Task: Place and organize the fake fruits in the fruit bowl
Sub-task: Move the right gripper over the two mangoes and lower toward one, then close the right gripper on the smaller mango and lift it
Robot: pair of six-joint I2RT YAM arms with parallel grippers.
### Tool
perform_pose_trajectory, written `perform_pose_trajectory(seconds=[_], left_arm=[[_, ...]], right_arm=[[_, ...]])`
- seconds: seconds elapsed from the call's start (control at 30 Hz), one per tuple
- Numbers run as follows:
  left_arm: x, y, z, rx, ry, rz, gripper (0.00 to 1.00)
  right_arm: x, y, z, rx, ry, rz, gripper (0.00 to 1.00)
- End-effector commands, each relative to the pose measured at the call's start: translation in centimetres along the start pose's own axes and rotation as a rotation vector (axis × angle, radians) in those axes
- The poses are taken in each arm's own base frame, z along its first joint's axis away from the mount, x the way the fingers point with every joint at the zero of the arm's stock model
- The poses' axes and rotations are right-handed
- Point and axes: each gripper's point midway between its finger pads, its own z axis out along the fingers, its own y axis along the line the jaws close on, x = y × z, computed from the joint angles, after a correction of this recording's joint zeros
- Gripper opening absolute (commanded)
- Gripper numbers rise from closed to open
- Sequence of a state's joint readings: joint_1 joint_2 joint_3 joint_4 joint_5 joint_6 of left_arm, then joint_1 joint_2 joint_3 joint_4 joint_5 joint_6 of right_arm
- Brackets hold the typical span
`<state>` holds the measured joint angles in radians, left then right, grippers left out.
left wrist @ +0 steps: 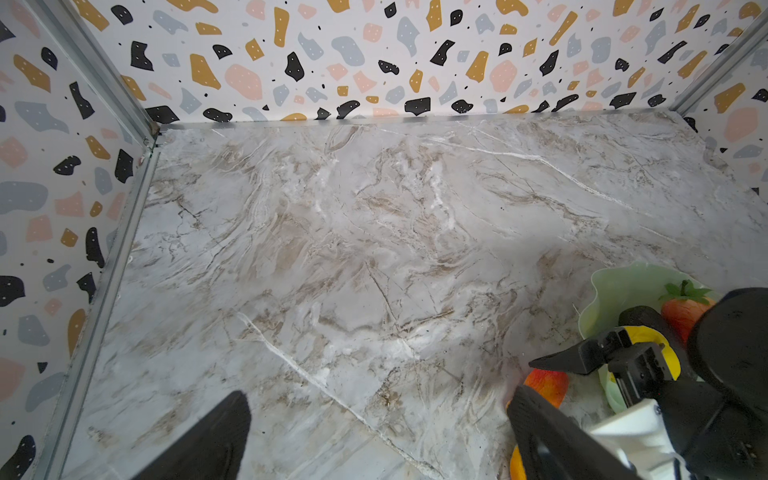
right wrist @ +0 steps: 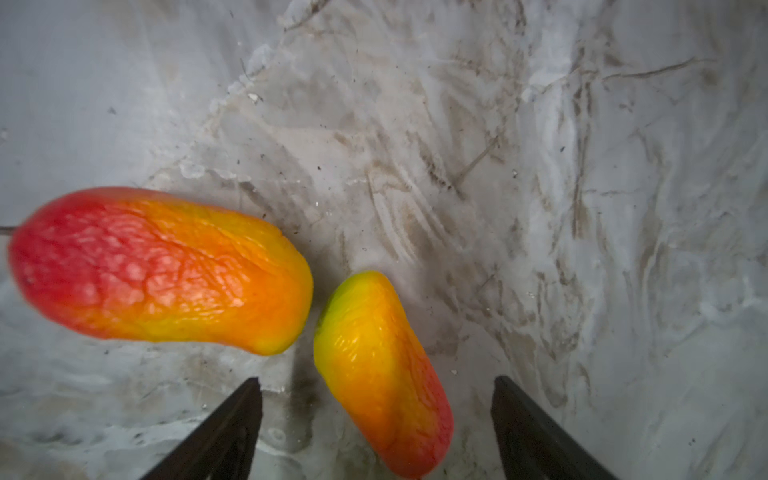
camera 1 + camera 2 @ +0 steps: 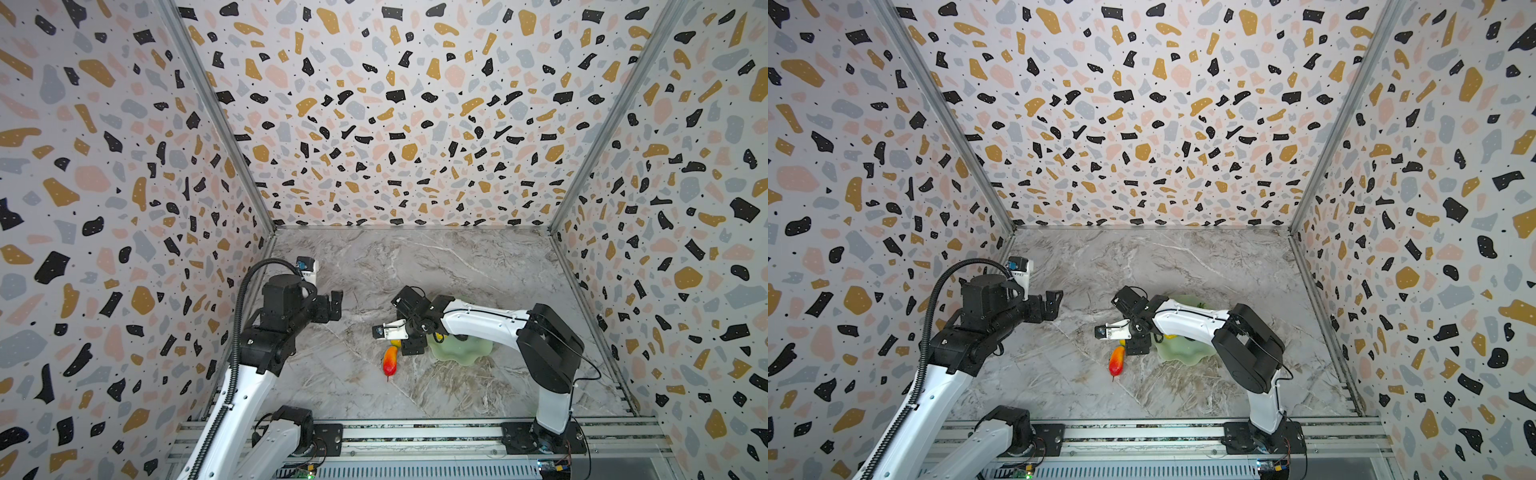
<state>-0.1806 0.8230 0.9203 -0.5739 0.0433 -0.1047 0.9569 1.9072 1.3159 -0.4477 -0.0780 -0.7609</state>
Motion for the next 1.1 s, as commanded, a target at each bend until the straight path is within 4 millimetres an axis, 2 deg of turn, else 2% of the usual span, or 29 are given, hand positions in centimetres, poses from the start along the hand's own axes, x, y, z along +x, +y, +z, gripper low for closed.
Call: perform_pose_trajectory(seconds=[0.0,0.23,0.4,0.57,0.67,0.8,0.9,1.07], left_arm=[[-0.6,-0.1,-0.1,-0.002,-0.035,0.018,0.99],[-0.5,0.0,0.0,-0.002,-0.035,0.017,1.0],[-0.6,0.0,-0.2,-0.005,-0.037,0.019,1.0],[-0.6,0.0,-0.2,-0.004,-0.037,0.019,1.0],[-0.6,0.0,-0.2,-0.003,-0.037,0.02,1.0],[-0.6,-0.1,-0.2,-0.002,-0.037,0.017,1.0],[-0.7,-0.1,-0.3,0.0,-0.038,0.017,1.0],[-1.0,-0.2,-0.2,0.003,-0.038,0.02,1.0]], right_arm=[[-0.6,-0.8,0.1,0.028,0.004,0.003,0.8],[-1.6,-1.4,0.3,0.05,-0.024,0.024,0.57],[-2.1,-1.7,0.5,0.048,-0.021,0.038,0.47],[-3.1,-2.0,-0.4,0.052,-0.056,0.04,0.35],[-3.3,-2.1,-0.7,0.053,-0.058,0.042,0.35],[-3.1,-2.1,-0.9,0.047,-0.046,0.076,0.47],[-2.4,-1.7,-0.3,0.033,-0.018,0.094,0.55],[-1.3,-1.7,0.8,0.038,0.029,0.145,0.6]])
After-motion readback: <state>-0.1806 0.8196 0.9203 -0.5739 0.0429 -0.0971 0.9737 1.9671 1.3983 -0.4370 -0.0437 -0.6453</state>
